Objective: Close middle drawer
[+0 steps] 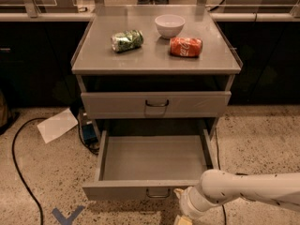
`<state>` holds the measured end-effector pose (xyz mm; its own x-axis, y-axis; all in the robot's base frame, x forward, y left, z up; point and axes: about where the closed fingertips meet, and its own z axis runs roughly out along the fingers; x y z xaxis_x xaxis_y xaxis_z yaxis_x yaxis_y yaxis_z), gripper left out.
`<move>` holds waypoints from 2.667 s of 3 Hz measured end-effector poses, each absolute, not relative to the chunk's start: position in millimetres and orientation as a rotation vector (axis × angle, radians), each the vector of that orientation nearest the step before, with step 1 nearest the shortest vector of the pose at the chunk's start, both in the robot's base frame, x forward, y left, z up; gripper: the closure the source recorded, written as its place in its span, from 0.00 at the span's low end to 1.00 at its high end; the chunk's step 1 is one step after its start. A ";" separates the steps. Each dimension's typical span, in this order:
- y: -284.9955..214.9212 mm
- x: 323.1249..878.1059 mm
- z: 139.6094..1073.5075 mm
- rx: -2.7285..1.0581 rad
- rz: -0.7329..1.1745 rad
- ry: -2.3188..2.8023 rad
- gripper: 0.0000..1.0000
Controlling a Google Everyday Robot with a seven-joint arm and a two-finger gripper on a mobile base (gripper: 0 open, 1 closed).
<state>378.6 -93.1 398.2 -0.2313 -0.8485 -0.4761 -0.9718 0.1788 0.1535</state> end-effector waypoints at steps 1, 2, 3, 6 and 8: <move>-94.8 393.9 406.1 -1.719 0.615 2.141 0.00; -100.0 418.0 419.2 -1.679 0.605 2.091 0.00; -100.0 418.0 419.1 -1.679 0.606 2.091 0.00; -94.2 455.0 385.4 -1.698 0.678 2.073 0.00; -96.5 479.7 381.6 -1.739 0.577 2.069 0.00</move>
Offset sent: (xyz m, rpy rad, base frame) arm 0.0666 -0.0138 0.0381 0.1210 -0.1320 -0.0394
